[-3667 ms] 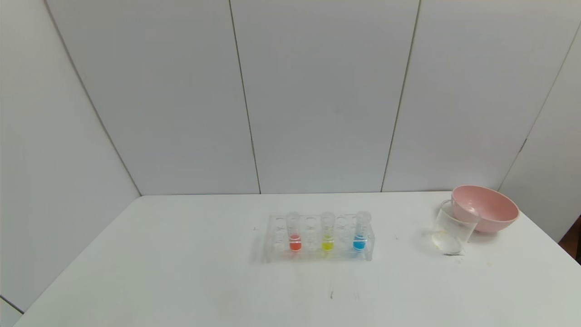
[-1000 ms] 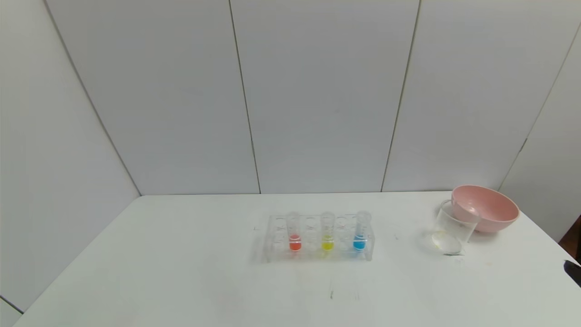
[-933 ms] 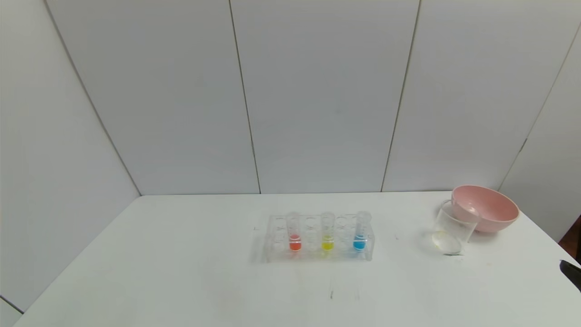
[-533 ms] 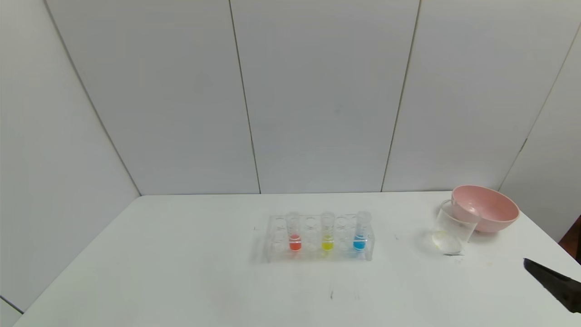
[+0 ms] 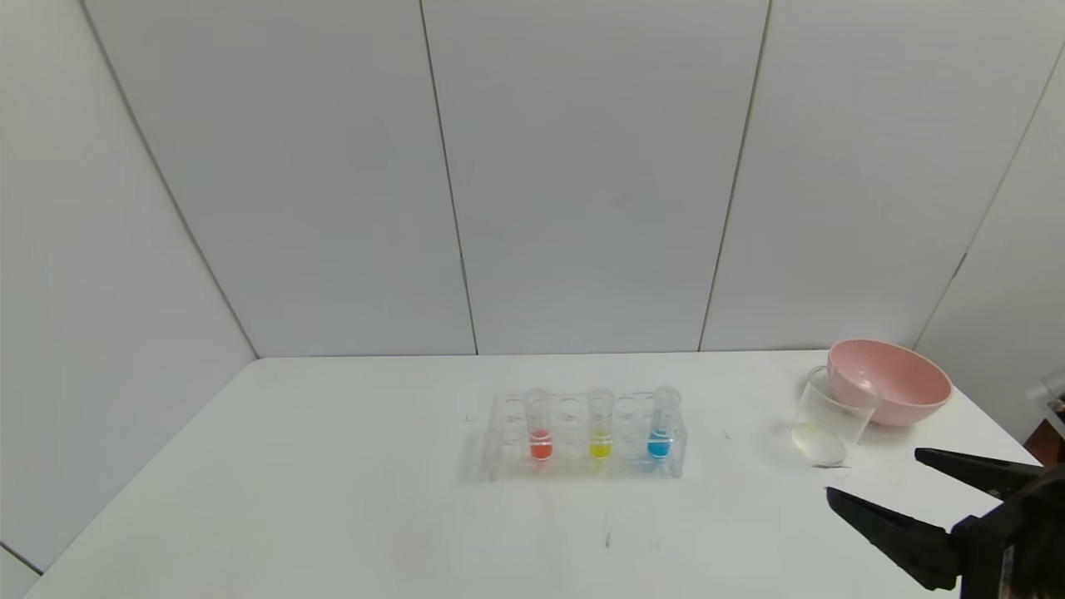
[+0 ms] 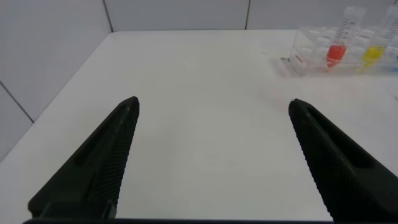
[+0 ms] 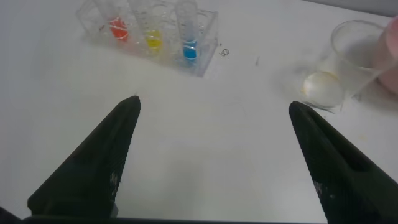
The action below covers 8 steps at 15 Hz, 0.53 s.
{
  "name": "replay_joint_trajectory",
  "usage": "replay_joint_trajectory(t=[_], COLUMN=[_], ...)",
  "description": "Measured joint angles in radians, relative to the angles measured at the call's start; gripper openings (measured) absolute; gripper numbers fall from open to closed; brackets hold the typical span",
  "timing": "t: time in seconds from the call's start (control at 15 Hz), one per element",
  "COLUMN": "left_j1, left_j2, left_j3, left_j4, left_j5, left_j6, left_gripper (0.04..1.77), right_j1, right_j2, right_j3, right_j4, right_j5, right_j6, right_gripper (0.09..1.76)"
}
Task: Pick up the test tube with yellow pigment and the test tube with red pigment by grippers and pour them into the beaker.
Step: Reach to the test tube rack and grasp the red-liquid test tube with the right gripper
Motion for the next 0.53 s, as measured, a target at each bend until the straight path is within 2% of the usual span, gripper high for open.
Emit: replay_joint_trajectory(t=[0.33,0.53], left_j1=[0.000,0.000], left_j2=[0.000,0.000], left_j3=[0.000,0.000], left_j4=[0.000,0.000], left_j5=[0.000,0.000], left_j6=[0.000,0.000], left_gripper=[1.72,1.72], right_j1=[0.213,0.331], right_j2=[0.185,0.320], right_j3=[-0.110,-0.204], right_j4=[-0.002,-0.004], right_j5=[-0.177,-0.286], right_j6=[0.216,0.257], right_gripper=[1.71,1.71])
